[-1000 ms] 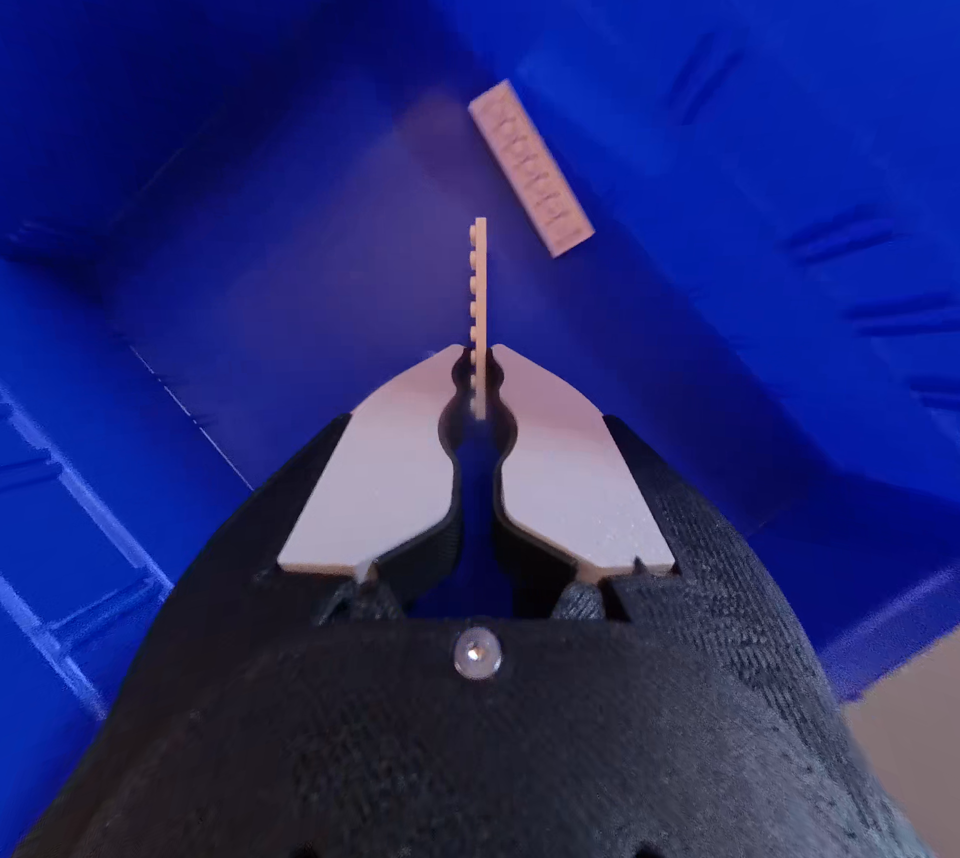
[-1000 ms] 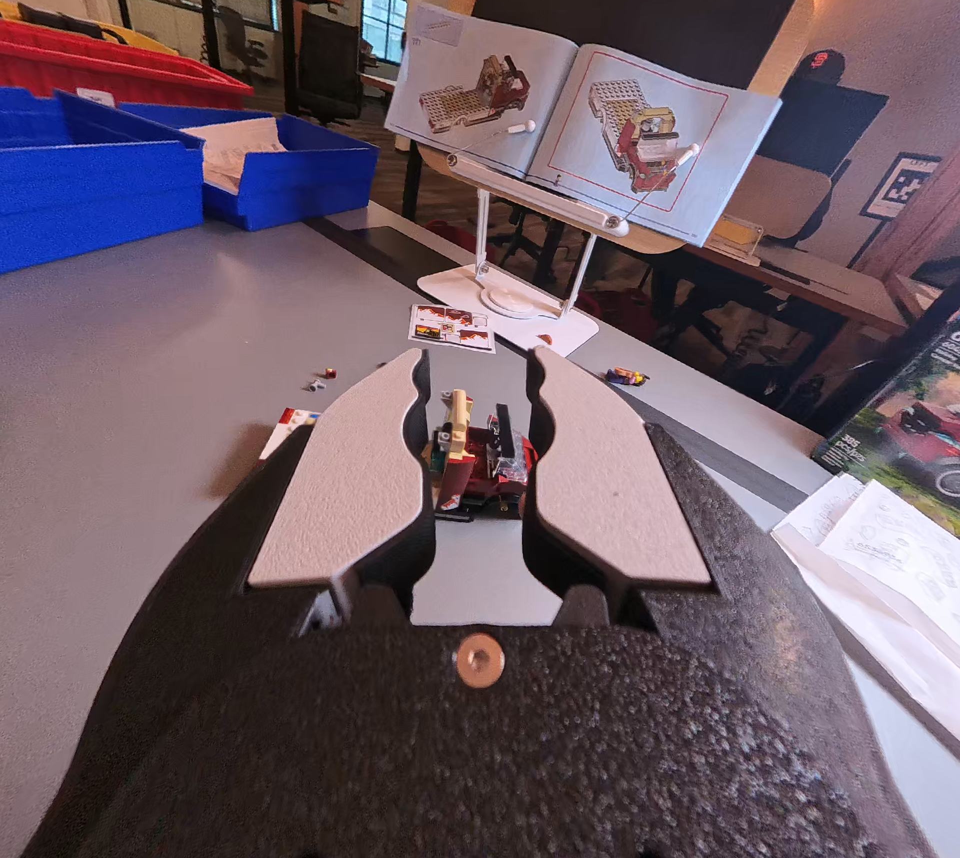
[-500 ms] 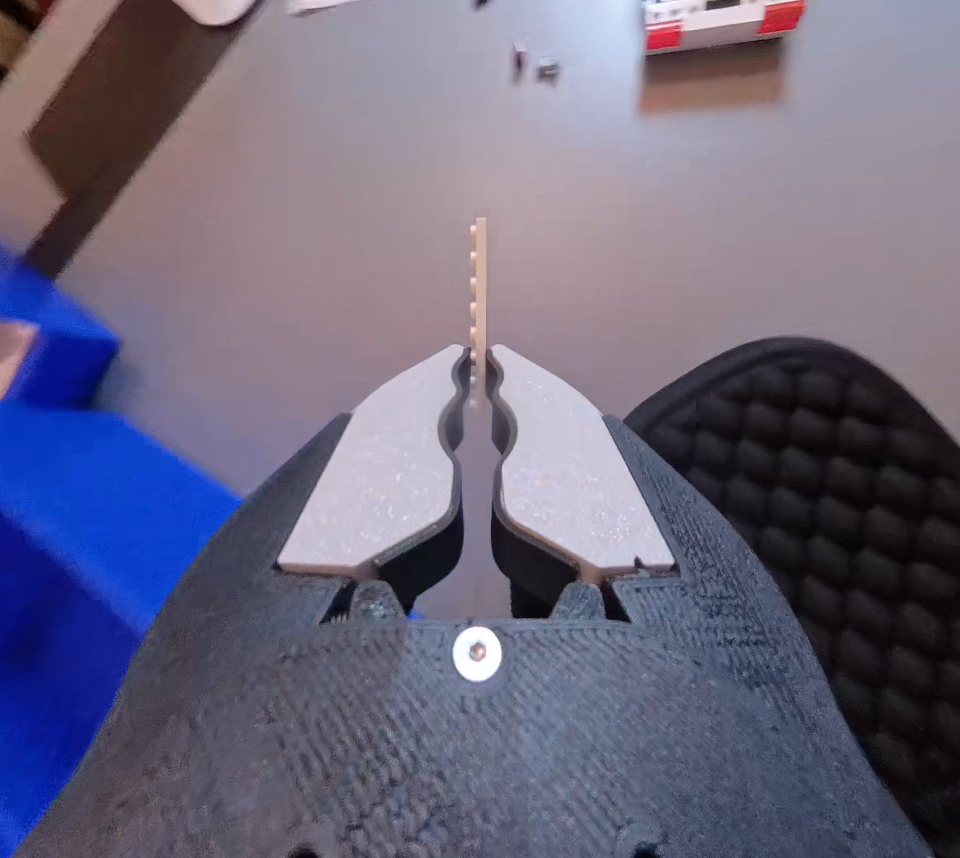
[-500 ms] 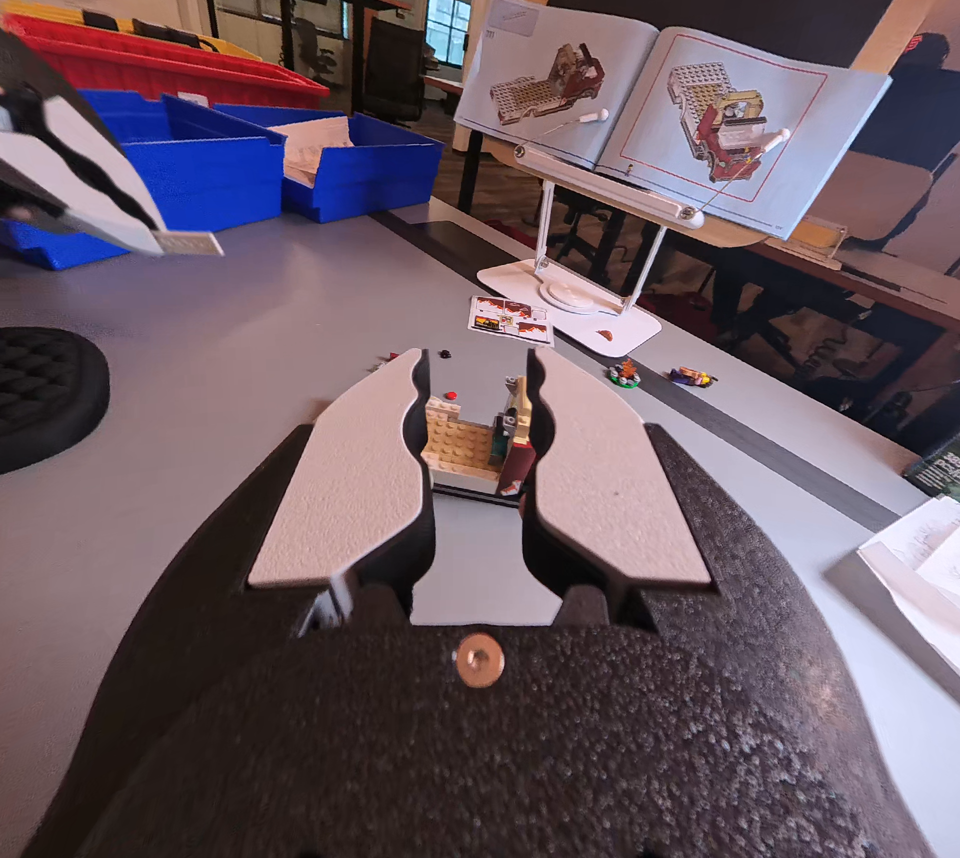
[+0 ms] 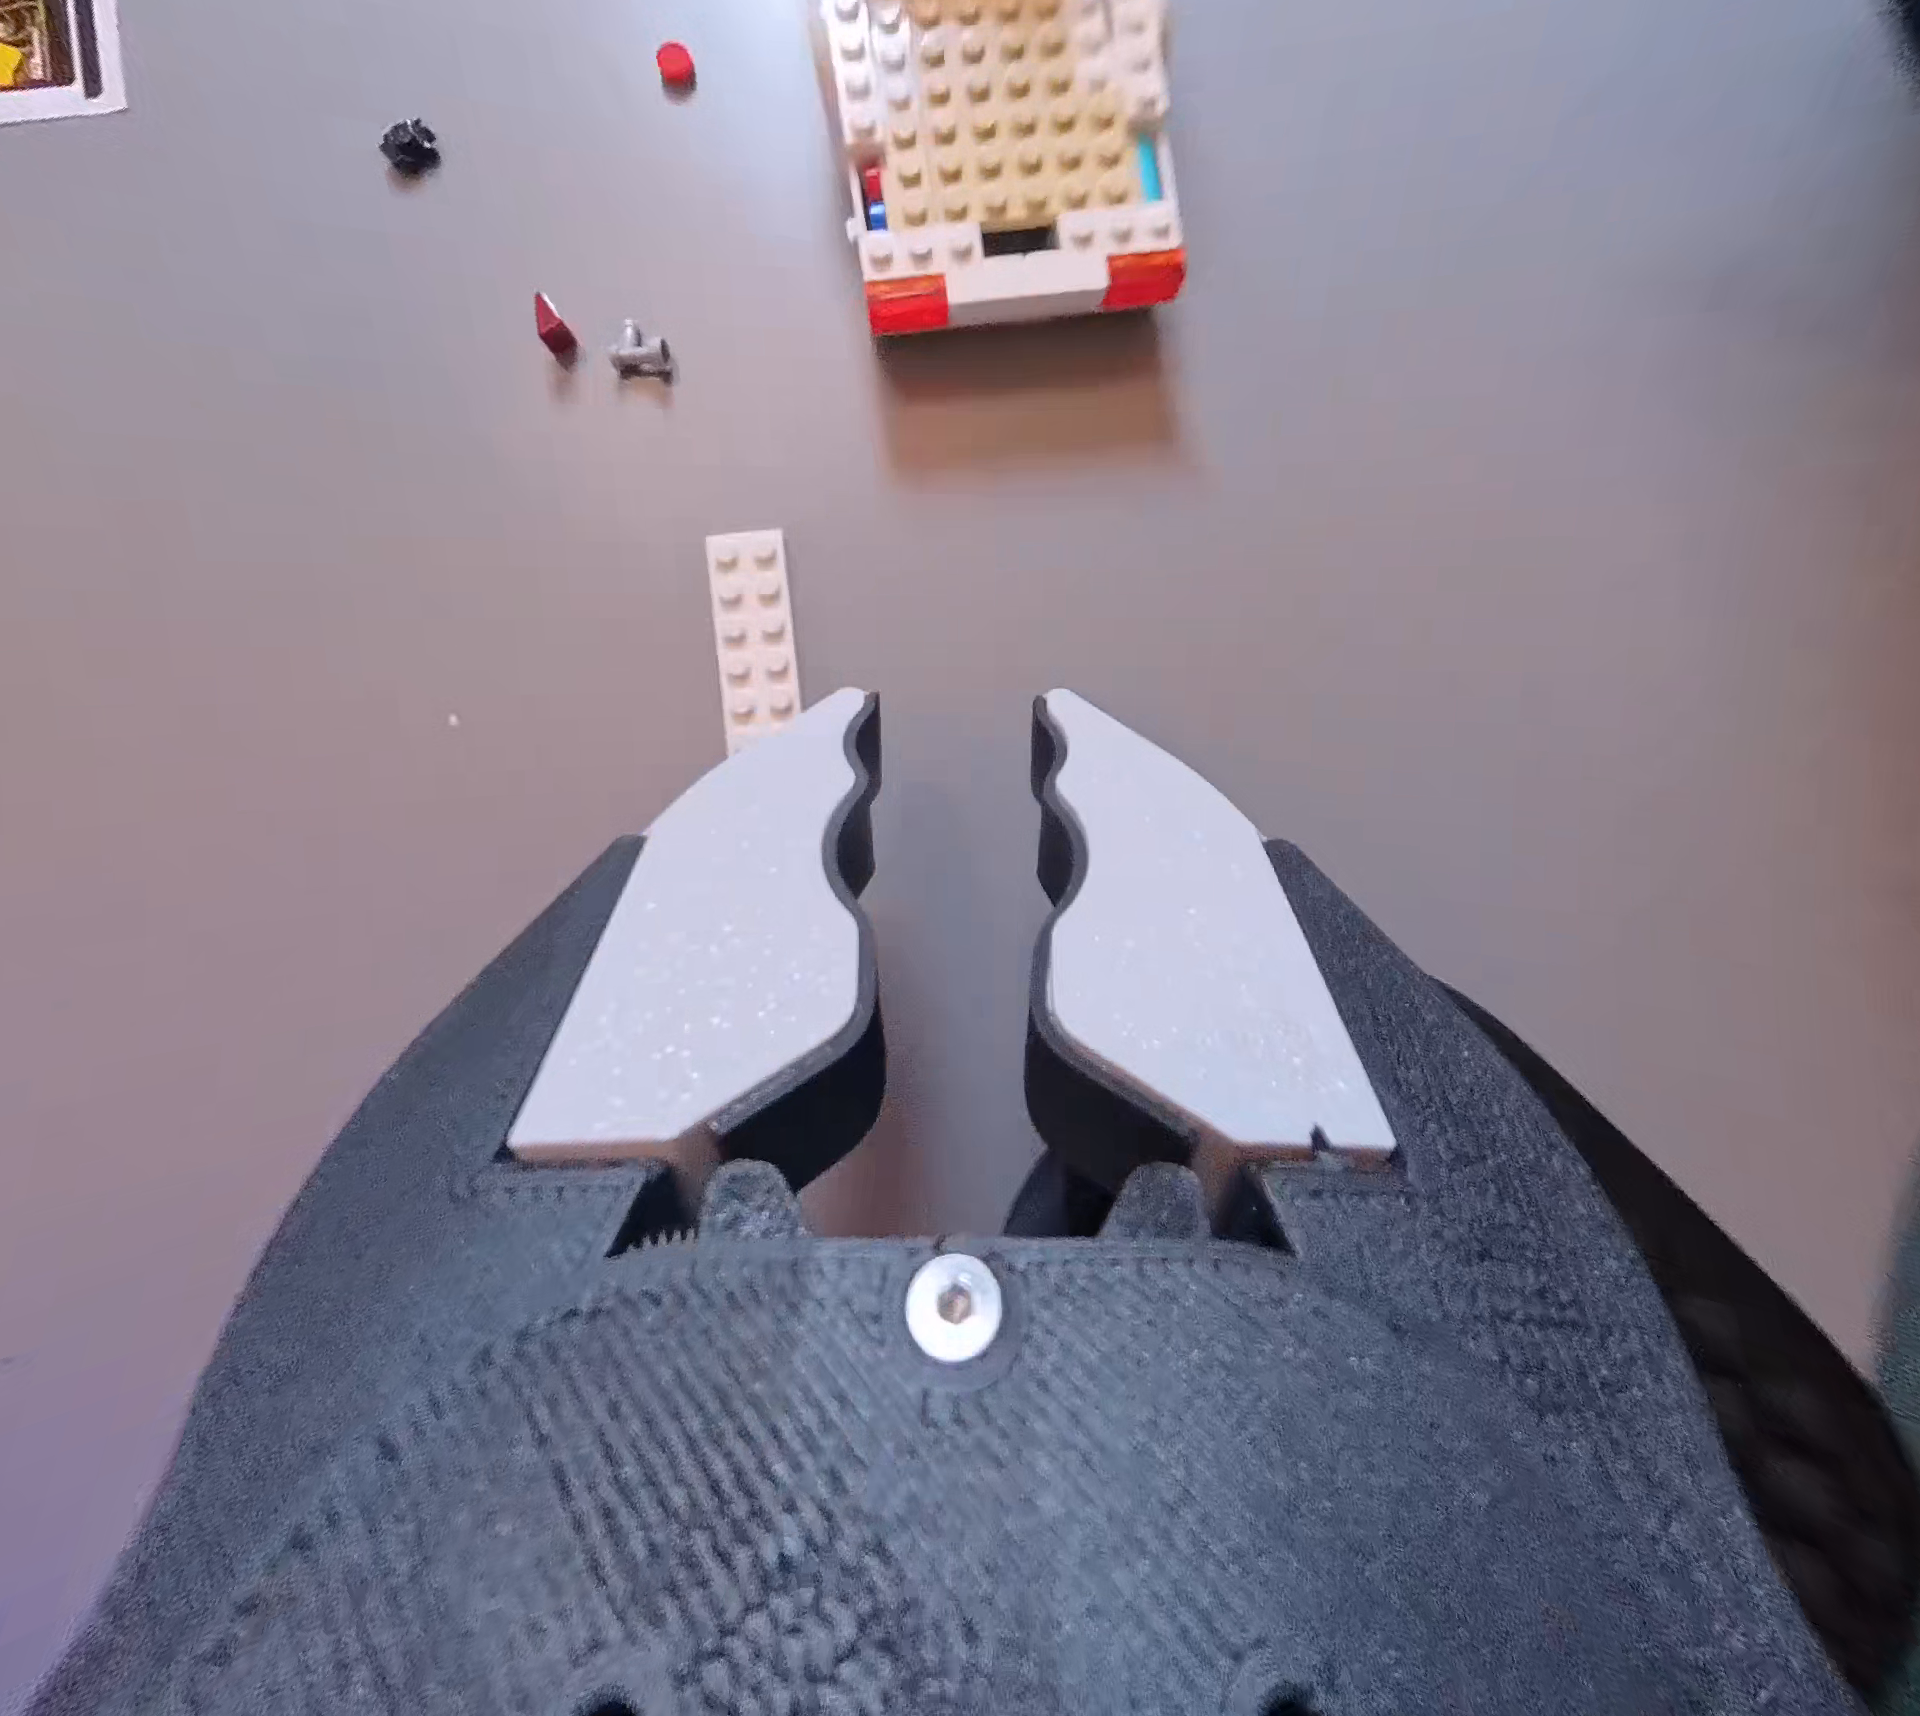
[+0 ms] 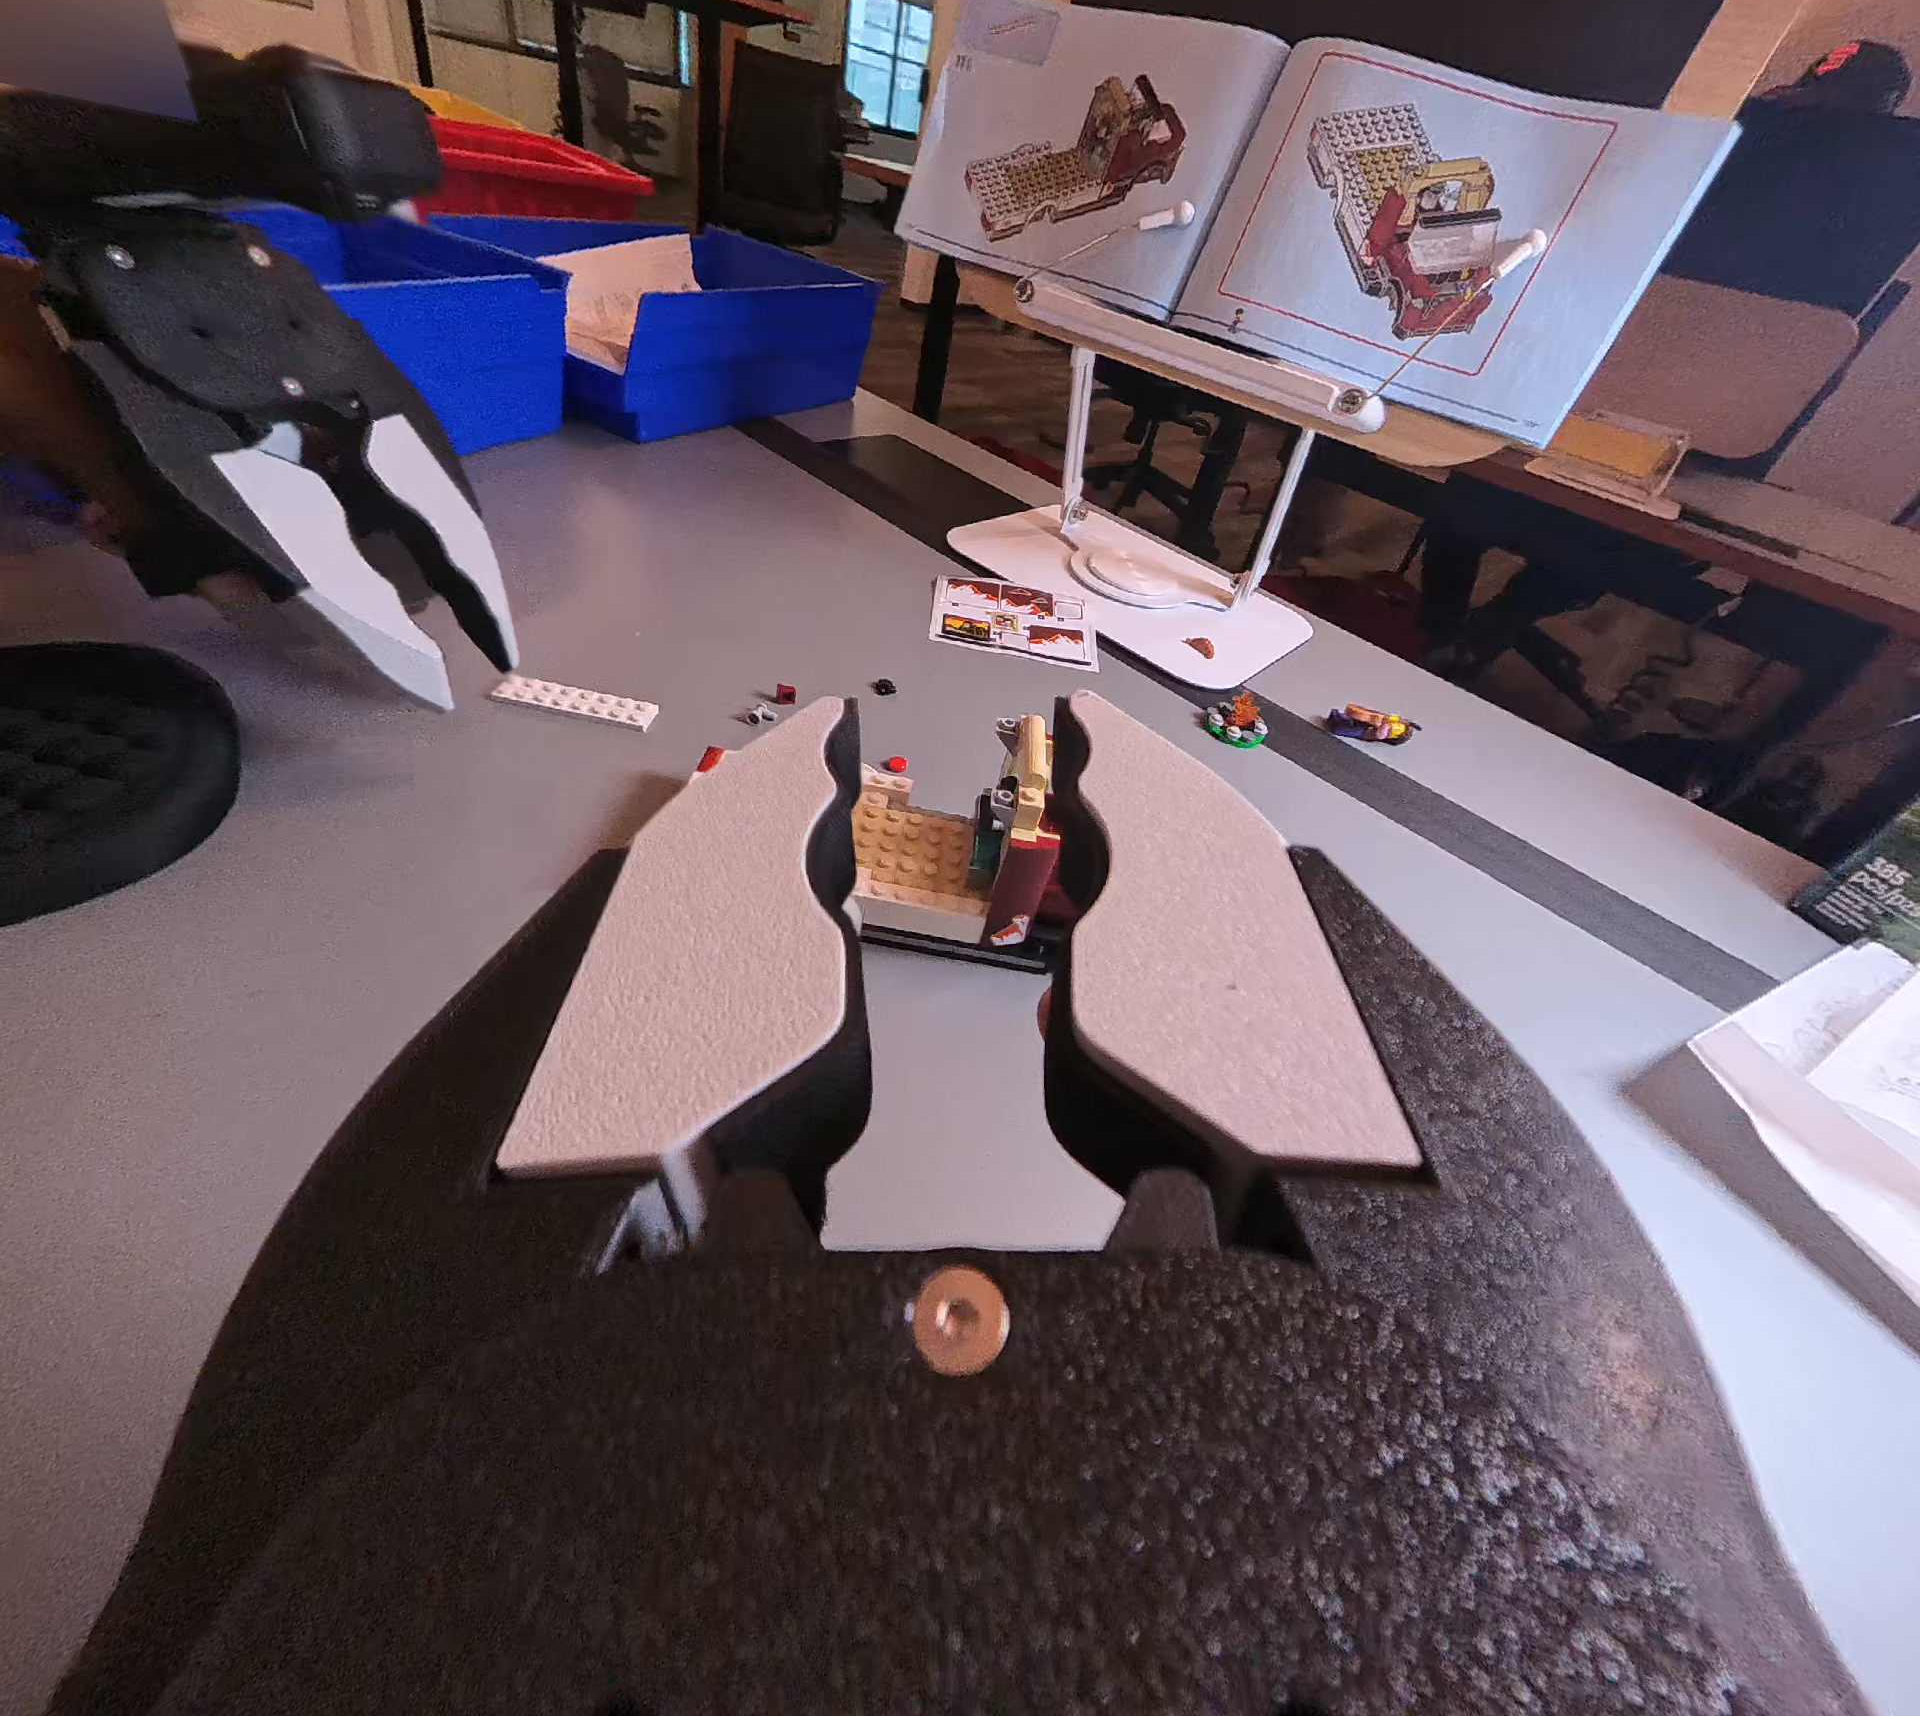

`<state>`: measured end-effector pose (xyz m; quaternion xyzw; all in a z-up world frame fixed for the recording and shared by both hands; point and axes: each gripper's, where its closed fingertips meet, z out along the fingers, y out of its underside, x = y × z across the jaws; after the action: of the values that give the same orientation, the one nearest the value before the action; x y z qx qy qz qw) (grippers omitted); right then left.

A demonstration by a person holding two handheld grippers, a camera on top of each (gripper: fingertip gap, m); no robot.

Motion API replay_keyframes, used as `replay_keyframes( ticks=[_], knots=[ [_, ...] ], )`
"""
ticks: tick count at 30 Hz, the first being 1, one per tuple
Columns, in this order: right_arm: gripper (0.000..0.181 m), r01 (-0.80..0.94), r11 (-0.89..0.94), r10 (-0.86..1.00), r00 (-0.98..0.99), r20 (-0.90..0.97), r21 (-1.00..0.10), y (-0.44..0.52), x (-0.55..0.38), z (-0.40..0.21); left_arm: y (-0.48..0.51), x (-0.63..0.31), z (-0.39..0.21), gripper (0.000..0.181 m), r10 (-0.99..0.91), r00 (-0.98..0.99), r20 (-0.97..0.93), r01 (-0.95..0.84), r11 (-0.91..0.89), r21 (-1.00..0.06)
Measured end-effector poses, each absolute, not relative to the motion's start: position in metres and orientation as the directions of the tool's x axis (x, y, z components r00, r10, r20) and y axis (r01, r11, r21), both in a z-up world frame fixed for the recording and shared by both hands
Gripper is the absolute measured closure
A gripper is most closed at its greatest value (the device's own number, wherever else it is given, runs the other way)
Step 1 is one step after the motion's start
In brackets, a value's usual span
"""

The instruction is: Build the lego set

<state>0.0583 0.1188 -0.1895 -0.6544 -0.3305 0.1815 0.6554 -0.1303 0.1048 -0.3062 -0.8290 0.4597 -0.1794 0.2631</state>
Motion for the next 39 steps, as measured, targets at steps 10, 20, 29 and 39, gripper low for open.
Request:
replay_keyframes(
  ticks=[10, 20, 29, 39],
  knots=[
    [0.146, 0.165, 0.063, 0.675, 0.719, 0.164, -0.984, 0.119, 0.062, -0.188, 0.130, -0.258, -0.191, 0.152, -0.623, 0.776, -0.103, -0.439, -0.415, -0.797],
    [0.146, 0.158, 0.055, 0.675, 0.722, 0.153, -0.986, 0.118, 0.062, -0.186, 0.178, -0.443, -0.295, 0.138, -0.225, 0.973, 0.051, -0.155, -0.803, -0.576],
    [0.146, 0.082, -0.014, 0.675, 0.736, 0.051, -0.997, 0.129, 0.065, -0.186, 0.184, -0.439, -0.330, 0.147, -0.260, 0.966, 0.008, -0.214, -0.812, -0.542],
    [0.147, 0.109, -0.011, 0.680, 0.729, 0.073, -0.994, 0.127, 0.064, -0.189, 0.173, -0.471, -0.292, 0.164, -0.222, 0.952, -0.209, -0.304, -0.745, -0.593]
  ],
)
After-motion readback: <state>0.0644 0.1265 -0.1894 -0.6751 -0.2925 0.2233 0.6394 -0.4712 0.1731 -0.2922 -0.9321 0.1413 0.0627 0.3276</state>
